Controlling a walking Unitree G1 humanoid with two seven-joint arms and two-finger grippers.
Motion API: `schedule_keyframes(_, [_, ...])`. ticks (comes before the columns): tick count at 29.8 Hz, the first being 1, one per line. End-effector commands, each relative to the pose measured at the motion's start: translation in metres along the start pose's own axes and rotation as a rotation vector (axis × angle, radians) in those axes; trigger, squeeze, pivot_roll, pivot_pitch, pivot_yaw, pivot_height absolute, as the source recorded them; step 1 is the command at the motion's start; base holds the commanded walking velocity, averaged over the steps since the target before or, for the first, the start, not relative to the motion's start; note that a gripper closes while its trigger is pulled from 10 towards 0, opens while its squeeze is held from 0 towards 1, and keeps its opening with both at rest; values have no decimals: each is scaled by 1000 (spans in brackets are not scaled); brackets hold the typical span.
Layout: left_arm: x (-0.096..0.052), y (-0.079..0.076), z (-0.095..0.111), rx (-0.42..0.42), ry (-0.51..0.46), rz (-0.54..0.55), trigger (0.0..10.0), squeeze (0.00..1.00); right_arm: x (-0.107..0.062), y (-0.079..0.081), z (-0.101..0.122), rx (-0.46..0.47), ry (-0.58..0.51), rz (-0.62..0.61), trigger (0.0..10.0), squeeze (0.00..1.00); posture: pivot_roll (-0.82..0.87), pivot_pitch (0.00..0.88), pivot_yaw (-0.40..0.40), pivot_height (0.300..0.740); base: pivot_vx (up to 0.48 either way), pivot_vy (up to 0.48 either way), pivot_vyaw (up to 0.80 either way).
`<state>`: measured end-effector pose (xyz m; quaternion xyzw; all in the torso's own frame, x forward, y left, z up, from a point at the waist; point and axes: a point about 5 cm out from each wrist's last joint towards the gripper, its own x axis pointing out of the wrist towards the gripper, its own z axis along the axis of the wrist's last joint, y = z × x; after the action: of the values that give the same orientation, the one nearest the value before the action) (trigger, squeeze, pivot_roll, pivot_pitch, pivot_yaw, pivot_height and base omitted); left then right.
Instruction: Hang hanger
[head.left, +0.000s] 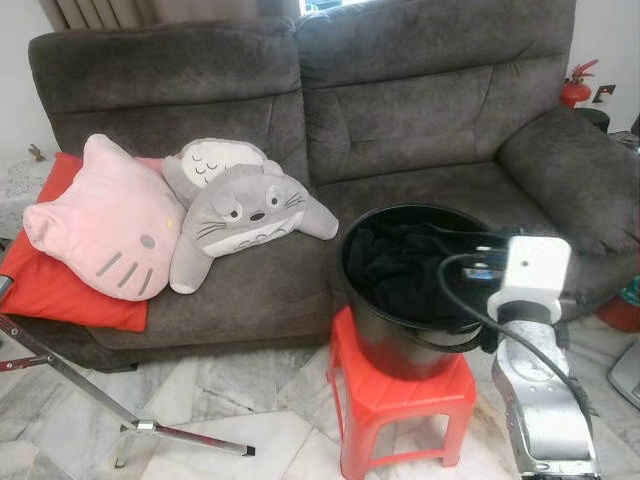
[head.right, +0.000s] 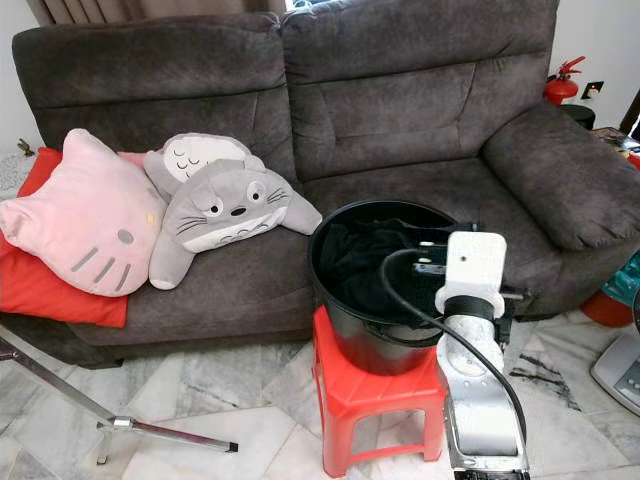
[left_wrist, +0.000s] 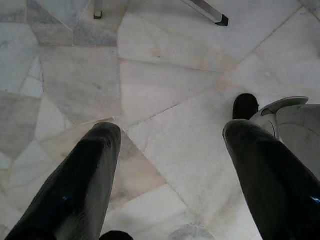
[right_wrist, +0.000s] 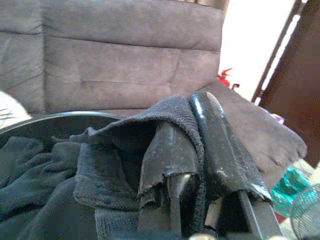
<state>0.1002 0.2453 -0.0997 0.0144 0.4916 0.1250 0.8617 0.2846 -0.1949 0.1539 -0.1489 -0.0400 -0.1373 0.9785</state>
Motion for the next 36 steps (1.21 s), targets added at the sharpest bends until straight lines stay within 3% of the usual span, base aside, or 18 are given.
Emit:
schedule_keyframes(1, [-1,5,-4,-17,13,13,10000,0,-3,3,-3,-15,-1,22,10000,0,-150,27,99,740,0,0,0])
schedule_keyframes(9, [-1,5,-4,-16,14,16,10000,0,2,-8,-6,-48,5,-22,10000,0,-141,18,98,740,-62,0,0])
schedule_keyframes(25, [-1,7,-4,-5,14,14,10000,0,3,4,2,5,-28,-16,10000,0,-136,0,100,740,-332,0,0])
schedule_keyframes(36, [-2,5,-5,-8,16,10,10000,0,4,4,2,-4,-33,-17,10000,0,-142,0,94,740,-354,0,0])
